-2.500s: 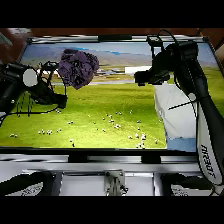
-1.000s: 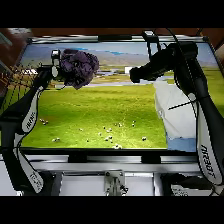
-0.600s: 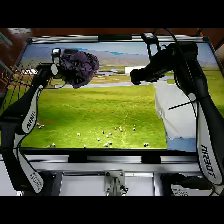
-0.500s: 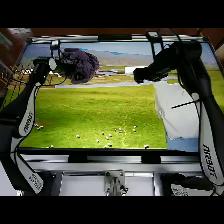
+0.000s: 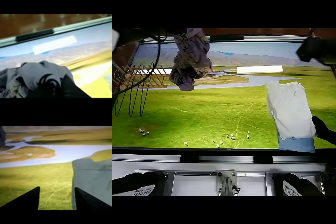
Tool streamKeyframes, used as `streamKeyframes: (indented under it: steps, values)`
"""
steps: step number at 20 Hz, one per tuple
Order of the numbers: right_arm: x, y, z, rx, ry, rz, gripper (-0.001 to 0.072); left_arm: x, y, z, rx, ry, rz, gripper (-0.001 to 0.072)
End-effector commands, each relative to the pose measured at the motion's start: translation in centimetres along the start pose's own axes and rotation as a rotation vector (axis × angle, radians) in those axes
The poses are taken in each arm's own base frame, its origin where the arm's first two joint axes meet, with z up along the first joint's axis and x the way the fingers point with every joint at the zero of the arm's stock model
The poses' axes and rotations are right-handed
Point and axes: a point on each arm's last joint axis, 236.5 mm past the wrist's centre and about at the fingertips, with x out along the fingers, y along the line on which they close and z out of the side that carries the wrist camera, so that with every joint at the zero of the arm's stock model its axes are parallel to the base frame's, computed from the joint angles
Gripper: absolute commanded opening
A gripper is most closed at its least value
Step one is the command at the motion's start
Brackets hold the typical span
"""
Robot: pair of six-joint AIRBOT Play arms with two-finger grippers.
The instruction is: Fold the shirts.
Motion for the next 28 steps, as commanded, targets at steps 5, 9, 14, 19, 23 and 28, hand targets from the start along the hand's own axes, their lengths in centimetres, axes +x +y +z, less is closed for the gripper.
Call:
streamKeyframes:
  steps: [5,9,14,19,23,28]
  values:
    - [-10.0,-2.4,2.1,0.007,-0.208,-0.088,0.0548,-1.6,-18.3,-9.8,-0.033,0.250,-0.338,0.0060]
    - [-10.4,-2.7,1.9,0.005,-0.206,-0.101,0.0548,-0.5,-29.6,-18.6,-0.092,0.396,-0.494,0.0061]
    - [-9.3,-2.4,-0.7,-0.006,-0.082,-0.086,0.0548,1.1,-28.3,-24.4,-0.007,0.560,-0.411,0.0686]
    - [-3.6,-0.9,-11.7,-0.067,0.402,0.039,0.0548,1.4,-4.9,-23.2,-0.035,0.724,0.044,0.0685]
    - [1.7,0.8,-21.5,0.012,0.670,0.176,0.0548,-1.4,8.1,-30.9,-0.313,0.945,0.216,0.0687]
    - [4.6,2.0,-29.3,0.081,0.818,0.226,0.0548,-2.2,12.8,-39.5,-0.633,0.977,0.160,0.0705]
